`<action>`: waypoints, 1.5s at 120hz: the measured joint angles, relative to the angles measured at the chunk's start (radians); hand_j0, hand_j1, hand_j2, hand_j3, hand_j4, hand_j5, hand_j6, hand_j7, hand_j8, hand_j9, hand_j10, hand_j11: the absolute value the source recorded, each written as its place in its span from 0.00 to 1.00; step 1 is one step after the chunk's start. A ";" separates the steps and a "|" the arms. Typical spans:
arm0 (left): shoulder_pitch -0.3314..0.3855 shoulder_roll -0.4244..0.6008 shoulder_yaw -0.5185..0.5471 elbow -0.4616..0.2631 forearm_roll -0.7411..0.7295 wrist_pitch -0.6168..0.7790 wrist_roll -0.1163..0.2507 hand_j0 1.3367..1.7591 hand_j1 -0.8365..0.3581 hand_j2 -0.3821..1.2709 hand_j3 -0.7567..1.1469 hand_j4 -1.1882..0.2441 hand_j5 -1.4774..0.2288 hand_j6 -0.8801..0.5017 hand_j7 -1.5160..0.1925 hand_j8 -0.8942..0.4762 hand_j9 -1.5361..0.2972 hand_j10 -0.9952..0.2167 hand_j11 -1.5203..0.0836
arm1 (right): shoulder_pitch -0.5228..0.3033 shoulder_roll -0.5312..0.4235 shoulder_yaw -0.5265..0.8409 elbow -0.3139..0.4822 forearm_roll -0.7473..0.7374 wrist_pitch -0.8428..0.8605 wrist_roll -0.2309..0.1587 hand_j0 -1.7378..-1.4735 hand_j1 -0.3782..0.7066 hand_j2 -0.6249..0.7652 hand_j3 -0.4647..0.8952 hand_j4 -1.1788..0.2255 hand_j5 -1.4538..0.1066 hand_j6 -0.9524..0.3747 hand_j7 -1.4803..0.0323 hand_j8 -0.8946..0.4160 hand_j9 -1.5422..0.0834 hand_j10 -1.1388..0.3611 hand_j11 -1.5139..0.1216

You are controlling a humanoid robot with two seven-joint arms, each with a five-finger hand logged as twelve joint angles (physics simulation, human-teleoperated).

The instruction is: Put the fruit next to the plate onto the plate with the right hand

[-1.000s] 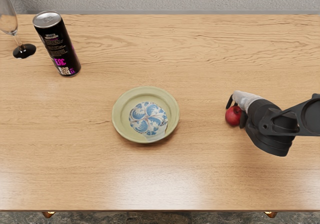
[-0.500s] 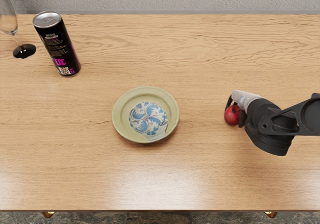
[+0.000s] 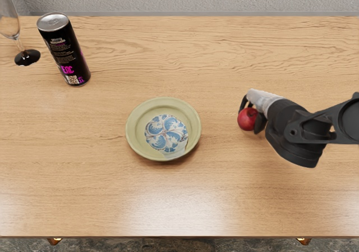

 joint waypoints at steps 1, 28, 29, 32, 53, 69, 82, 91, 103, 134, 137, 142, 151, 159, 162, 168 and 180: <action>0.000 0.000 0.000 0.000 0.000 0.000 0.000 0.76 0.98 0.23 0.40 0.82 0.86 0.63 0.88 0.65 0.83 0.81 0.94 | 0.003 0.000 0.002 0.001 0.002 0.000 0.000 0.32 0.56 0.48 0.34 0.44 0.42 0.40 0.46 0.29 0.46 0.36 0.44; 0.002 0.000 0.001 0.000 0.000 0.000 0.000 0.76 0.98 0.23 0.40 0.82 0.86 0.63 0.88 0.65 0.83 0.81 0.94 | 0.100 0.051 0.027 0.030 0.079 0.000 0.000 0.32 0.57 0.50 0.34 0.44 0.42 0.40 0.46 0.29 0.46 0.36 0.44; 0.002 0.000 0.001 0.000 0.000 0.000 0.000 0.76 0.98 0.23 0.40 0.82 0.86 0.63 0.88 0.65 0.83 0.81 0.94 | 0.103 0.054 0.029 0.030 0.082 0.000 0.000 0.32 0.57 0.50 0.34 0.44 0.42 0.40 0.46 0.29 0.46 0.36 0.44; 0.003 0.000 0.001 0.000 0.000 0.000 0.000 0.76 0.98 0.23 0.40 0.82 0.86 0.63 0.88 0.65 0.83 0.81 0.94 | 0.114 0.063 0.033 0.032 0.093 0.000 0.000 0.31 0.57 0.50 0.34 0.44 0.42 0.40 0.46 0.29 0.46 0.36 0.44; 0.017 0.000 0.002 0.001 0.000 0.000 0.000 0.76 0.98 0.23 0.40 0.82 0.86 0.63 0.88 0.65 0.83 0.81 0.94 | 0.174 0.136 0.082 0.037 0.161 0.000 0.000 0.31 0.58 0.54 0.34 0.44 0.43 0.39 0.46 0.29 0.46 0.36 0.44; 0.024 0.000 0.001 0.001 0.000 0.000 0.000 0.76 0.98 0.23 0.40 0.82 0.86 0.63 0.88 0.65 0.83 0.81 0.94 | 0.219 0.202 0.130 0.032 0.220 0.000 0.001 0.31 0.58 0.55 0.34 0.43 0.43 0.38 0.46 0.27 0.46 0.36 0.44; 0.032 0.000 0.001 0.001 0.000 0.000 0.000 0.76 0.98 0.23 0.40 0.82 0.86 0.63 0.88 0.65 0.83 0.81 0.94 | 0.240 0.232 0.151 0.028 0.244 0.001 0.001 0.30 0.57 0.55 0.34 0.42 0.43 0.37 0.46 0.27 0.46 0.36 0.44; 0.039 0.000 0.000 0.001 0.000 0.000 0.000 0.76 0.98 0.23 0.40 0.82 0.86 0.63 0.88 0.65 0.83 0.81 0.94 | 0.247 0.247 0.169 0.026 0.251 0.000 0.001 0.31 0.58 0.55 0.34 0.43 0.43 0.38 0.46 0.28 0.46 0.36 0.44; 0.046 0.000 -0.002 0.001 0.000 0.000 0.000 0.76 0.98 0.23 0.40 0.82 0.86 0.63 0.88 0.65 0.83 0.81 0.94 | 0.259 0.274 0.189 0.017 0.265 0.001 0.001 0.31 0.57 0.55 0.34 0.43 0.42 0.38 0.46 0.27 0.46 0.36 0.44; 0.041 0.000 -0.003 0.001 0.000 0.000 0.000 0.76 0.98 0.23 0.40 0.82 0.86 0.63 0.88 0.65 0.83 0.81 0.94 | 0.198 0.354 0.206 -0.118 0.254 0.001 0.001 0.31 0.57 0.53 0.34 0.43 0.42 0.38 0.45 0.28 0.46 0.36 0.44; 0.041 0.000 -0.003 0.001 0.000 0.000 0.000 0.76 0.98 0.23 0.40 0.82 0.86 0.63 0.88 0.65 0.83 0.81 0.94 | 0.190 0.356 0.206 -0.128 0.251 0.000 0.001 0.31 0.58 0.53 0.34 0.43 0.42 0.38 0.45 0.28 0.46 0.36 0.44; 0.041 0.000 -0.003 0.001 0.000 0.000 0.000 0.76 0.98 0.23 0.40 0.82 0.86 0.63 0.88 0.65 0.83 0.81 0.94 | 0.179 0.360 0.207 -0.139 0.247 0.000 0.001 0.31 0.58 0.54 0.34 0.43 0.42 0.38 0.45 0.28 0.46 0.36 0.44; 0.041 0.000 -0.003 0.001 0.000 0.000 0.000 0.76 0.98 0.23 0.40 0.82 0.86 0.63 0.88 0.65 0.83 0.81 0.94 | 0.165 0.371 0.207 -0.150 0.243 0.000 0.001 0.31 0.58 0.54 0.34 0.44 0.42 0.39 0.45 0.28 0.46 0.36 0.44; 0.041 0.000 -0.002 0.001 0.000 0.000 0.000 0.76 0.98 0.23 0.40 0.82 0.86 0.63 0.88 0.65 0.83 0.81 0.94 | 0.161 0.381 0.209 -0.152 0.245 -0.001 0.001 0.31 0.50 0.52 0.34 0.49 0.50 0.43 0.53 0.34 0.53 0.42 0.51; 0.041 0.000 -0.002 0.001 0.000 0.000 0.000 0.76 0.98 0.23 0.40 0.82 0.86 0.63 0.88 0.65 0.83 0.81 0.94 | 0.160 0.383 0.212 -0.151 0.246 -0.001 0.001 0.31 0.45 0.51 0.34 0.53 0.55 0.46 0.58 0.38 0.58 0.46 0.56; 0.041 0.000 -0.002 0.001 0.000 0.000 0.000 0.76 0.98 0.23 0.40 0.82 0.86 0.63 0.88 0.65 0.83 0.81 0.94 | 0.159 0.387 0.216 -0.149 0.248 -0.001 0.000 0.31 0.35 0.50 0.34 0.60 0.63 0.52 0.67 0.44 0.66 0.52 0.64; 0.041 0.000 -0.002 0.001 0.000 0.000 0.000 0.76 0.98 0.23 0.40 0.82 0.86 0.63 0.88 0.65 0.83 0.81 0.94 | 0.156 0.387 0.232 -0.145 0.251 -0.001 0.000 0.31 0.23 0.48 0.34 0.69 0.75 0.59 0.79 0.54 0.77 0.61 0.75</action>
